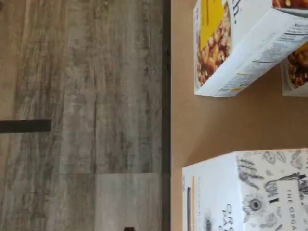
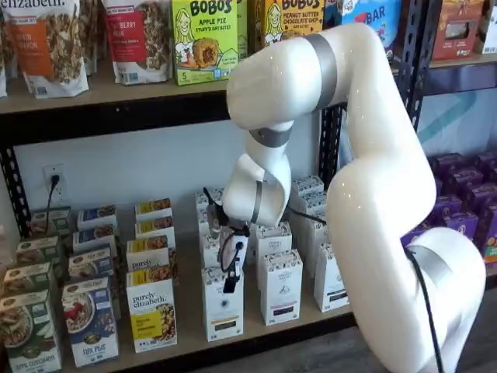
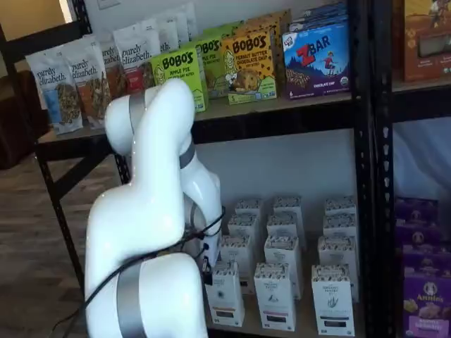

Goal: Pick up the white box with a yellow strip in the middle, on the bottom shelf, the fourth box from the left

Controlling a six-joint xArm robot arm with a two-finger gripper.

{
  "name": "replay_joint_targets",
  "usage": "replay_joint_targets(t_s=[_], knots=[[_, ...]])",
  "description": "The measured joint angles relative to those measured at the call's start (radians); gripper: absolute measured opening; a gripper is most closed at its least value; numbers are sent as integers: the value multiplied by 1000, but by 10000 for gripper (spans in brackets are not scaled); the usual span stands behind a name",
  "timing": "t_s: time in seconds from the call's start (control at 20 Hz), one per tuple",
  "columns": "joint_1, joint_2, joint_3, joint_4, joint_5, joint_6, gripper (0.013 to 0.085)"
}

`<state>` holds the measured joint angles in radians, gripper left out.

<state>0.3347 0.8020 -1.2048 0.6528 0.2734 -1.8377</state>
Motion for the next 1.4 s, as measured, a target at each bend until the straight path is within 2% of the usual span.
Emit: replay_joint_targets(t_s=[0.1, 0.3, 0.7, 1.0, 1.4], knots=[[-4, 19, -21, -9, -4, 5, 850], [-14, 56, -69, 11, 10, -20, 850], [-24, 118, -153, 20, 18, -34, 850], [-42, 163, -214, -86, 36, 49, 850], [-53, 226, -292, -178, 57, 126, 850]])
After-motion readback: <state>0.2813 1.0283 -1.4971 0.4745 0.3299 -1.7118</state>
